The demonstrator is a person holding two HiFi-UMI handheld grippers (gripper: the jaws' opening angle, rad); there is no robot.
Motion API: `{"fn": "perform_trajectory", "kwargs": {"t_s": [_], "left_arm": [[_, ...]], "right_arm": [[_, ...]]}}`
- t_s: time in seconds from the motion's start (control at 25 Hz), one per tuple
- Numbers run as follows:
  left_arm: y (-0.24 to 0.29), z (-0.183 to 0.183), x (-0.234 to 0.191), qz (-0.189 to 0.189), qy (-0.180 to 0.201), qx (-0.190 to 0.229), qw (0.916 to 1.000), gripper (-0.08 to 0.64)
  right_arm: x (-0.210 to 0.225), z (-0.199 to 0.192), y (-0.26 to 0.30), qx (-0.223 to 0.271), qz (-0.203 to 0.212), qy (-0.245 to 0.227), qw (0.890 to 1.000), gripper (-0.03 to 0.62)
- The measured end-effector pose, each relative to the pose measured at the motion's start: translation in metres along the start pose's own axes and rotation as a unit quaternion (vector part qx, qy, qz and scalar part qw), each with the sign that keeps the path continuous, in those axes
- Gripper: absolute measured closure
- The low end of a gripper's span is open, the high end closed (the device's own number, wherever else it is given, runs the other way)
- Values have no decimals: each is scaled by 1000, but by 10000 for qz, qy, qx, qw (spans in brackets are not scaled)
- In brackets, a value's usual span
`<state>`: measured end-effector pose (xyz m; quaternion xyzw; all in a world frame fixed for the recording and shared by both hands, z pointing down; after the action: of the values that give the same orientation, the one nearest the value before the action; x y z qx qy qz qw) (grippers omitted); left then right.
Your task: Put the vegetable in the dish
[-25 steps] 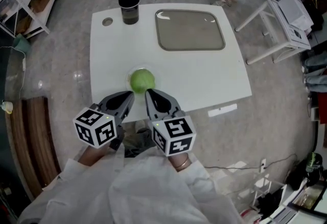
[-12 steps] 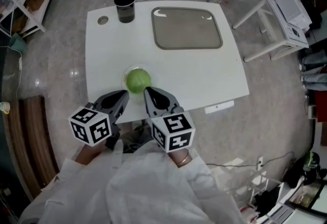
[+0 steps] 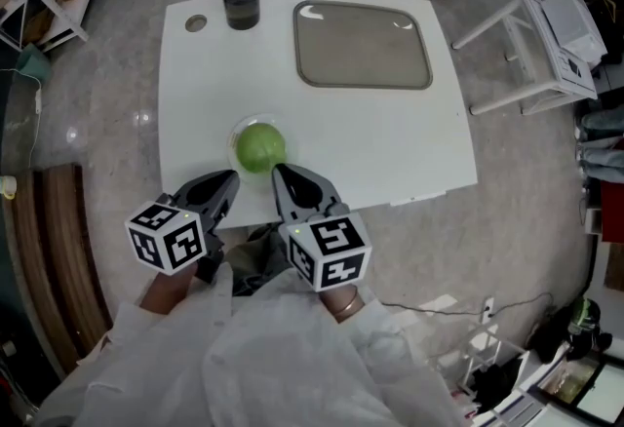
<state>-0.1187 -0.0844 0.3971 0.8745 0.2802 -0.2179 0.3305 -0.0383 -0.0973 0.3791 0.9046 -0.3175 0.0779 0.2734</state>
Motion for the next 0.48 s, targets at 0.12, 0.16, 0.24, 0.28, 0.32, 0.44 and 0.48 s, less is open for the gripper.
{"fn": "perform_trajectory", "kwargs": {"t_s": [0.12, 0.16, 0.24, 0.28, 0.32, 0.44, 0.48], "left_arm": [[4, -8, -8, 40, -201, -55, 9998, 552], [4, -10, -11, 46, -274, -80, 9996, 552], [5, -12, -15, 57, -390, -129, 9991, 552], [6, -13, -18, 71, -431, -149, 9989, 552], [7, -14, -20, 95, -464, -168, 9987, 552], [14, -18, -27, 186, -536, -210, 9982, 552], [16, -19, -30, 214, -563, -218, 9979, 552]], "right_arm": [[5, -9, 3, -83, -15, 102, 9999, 580], [5, -12, 4, -99, -3, 145, 9998, 580], [8, -14, 7, -105, 38, 260, 9996, 580], [10, -15, 9, -107, 56, 340, 9993, 579], [13, -16, 10, -114, 64, 424, 9990, 578], [23, -22, 14, -162, 54, 581, 9982, 578], [25, -26, 16, -199, 66, 598, 9980, 578]]}}
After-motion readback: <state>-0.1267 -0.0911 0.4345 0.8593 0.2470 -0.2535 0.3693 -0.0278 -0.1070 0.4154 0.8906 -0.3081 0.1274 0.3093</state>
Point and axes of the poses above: the fingertips, and each gripper's own axes: y forward along the fingers, x to its right, z out of its top, the point moved 1 cm from there along -y, backward along the fingers, and after that the axes turned 1 degree about z, right-handed, at the moved point
